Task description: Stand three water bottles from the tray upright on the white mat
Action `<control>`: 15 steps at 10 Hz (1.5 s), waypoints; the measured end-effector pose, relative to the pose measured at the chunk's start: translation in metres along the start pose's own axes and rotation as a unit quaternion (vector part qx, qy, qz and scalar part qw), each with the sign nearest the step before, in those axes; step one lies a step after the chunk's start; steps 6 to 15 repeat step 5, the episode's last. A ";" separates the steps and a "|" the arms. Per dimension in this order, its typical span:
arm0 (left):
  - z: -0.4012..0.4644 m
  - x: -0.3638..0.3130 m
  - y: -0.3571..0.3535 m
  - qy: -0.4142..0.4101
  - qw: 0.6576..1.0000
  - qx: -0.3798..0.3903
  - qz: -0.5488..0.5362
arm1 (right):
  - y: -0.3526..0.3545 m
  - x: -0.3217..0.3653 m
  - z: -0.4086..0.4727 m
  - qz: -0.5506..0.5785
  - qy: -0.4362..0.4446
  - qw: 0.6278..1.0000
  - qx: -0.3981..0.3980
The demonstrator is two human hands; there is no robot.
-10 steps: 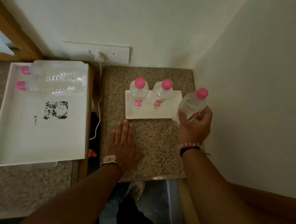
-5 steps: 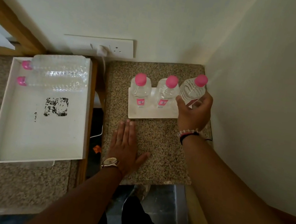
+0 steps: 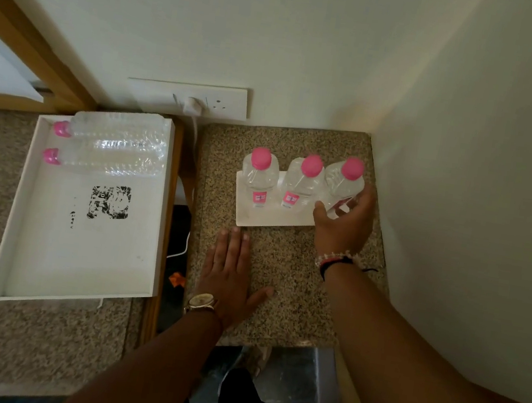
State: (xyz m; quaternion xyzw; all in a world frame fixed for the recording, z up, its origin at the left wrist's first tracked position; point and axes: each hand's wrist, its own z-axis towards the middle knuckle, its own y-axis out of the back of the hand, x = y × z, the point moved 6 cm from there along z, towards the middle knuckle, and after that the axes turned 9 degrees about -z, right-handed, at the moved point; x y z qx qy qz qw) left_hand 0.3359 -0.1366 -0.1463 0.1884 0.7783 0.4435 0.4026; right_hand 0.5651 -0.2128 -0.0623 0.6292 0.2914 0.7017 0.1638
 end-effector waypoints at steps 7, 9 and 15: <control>-0.008 0.001 0.022 0.012 0.998 0.068 0.015 | 0.015 0.002 -0.033 -0.059 0.019 0.998 0.011; -0.008 0.001 0.022 0.012 0.998 0.068 0.015 | 0.015 0.002 -0.033 -0.059 0.019 0.998 0.011; -0.008 0.001 0.022 0.012 0.998 0.068 0.015 | 0.015 0.002 -0.033 -0.059 0.019 0.998 0.011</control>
